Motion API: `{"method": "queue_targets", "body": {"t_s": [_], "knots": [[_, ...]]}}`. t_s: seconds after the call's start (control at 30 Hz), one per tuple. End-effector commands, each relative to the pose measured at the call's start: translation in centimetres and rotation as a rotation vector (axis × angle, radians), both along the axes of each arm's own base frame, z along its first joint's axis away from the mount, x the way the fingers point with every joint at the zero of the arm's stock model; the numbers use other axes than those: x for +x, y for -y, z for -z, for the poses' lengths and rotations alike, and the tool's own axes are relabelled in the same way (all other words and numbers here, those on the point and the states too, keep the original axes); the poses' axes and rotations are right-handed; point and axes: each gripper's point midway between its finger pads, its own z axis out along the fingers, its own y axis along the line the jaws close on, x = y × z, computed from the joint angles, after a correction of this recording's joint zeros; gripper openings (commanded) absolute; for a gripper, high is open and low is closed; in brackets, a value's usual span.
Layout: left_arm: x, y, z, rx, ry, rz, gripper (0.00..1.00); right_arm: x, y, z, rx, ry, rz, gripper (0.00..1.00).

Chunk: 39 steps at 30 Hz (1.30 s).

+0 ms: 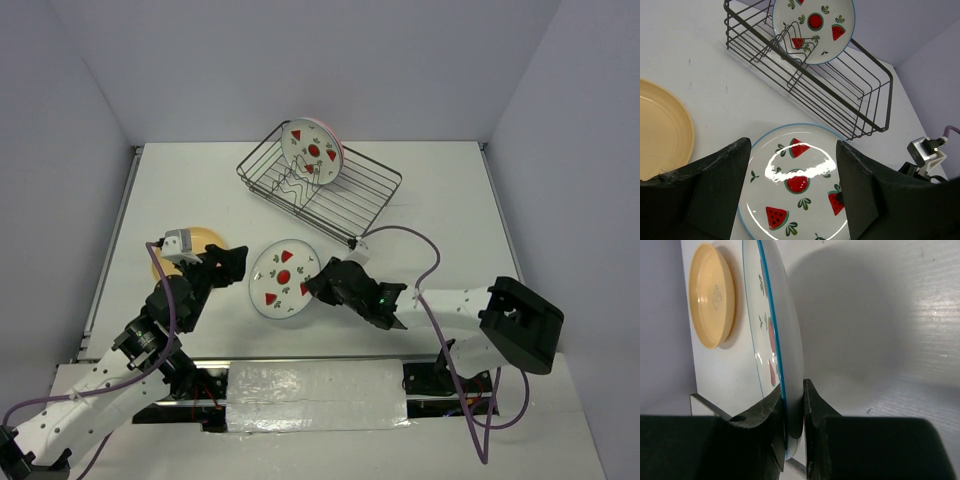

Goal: Unload the plates from the dish rack

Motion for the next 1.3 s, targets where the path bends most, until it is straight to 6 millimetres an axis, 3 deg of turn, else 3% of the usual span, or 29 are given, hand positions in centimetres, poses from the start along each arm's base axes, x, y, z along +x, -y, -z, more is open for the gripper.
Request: {"method": "queue_targets", "body": {"t_s": [0.0,0.13,0.43,0.67,0.83,1.03,1.27], "knots": [[0.1,-0.2,-1.9,-0.018,0.044,-0.013,0.81,1.2,-3.0,-4.7,0.235,0.049,0.021,0.0],[0.1,-0.3,-2.0,-0.02,0.049,-0.014,0.81,1.3,-3.4,-3.9,0.243,0.035,0.024,0.0],[0.0,-0.2,-2.1,-0.022,0.051,-0.011,0.8,2.2,-3.6,-1.7,0.192,-0.008,0.057,0.25],[-0.2,-0.3,-2.3,-0.029,0.059,-0.008,0.81,3.1,-2.1,1.4,0.047,-0.075,0.15,0.31],[-0.2,-0.1,-2.4,-0.029,0.06,0.003,0.81,3.3,-1.6,2.5,-0.042,-0.107,0.177,0.48],[-0.1,0.1,-2.1,-0.024,0.056,0.006,0.81,3.1,-0.9,4.2,-0.1,-0.144,0.197,0.5],[-0.1,0.2,-2.1,-0.025,0.051,0.007,0.8,2.9,1.6,5.8,-0.189,-0.192,0.291,0.51]]}}
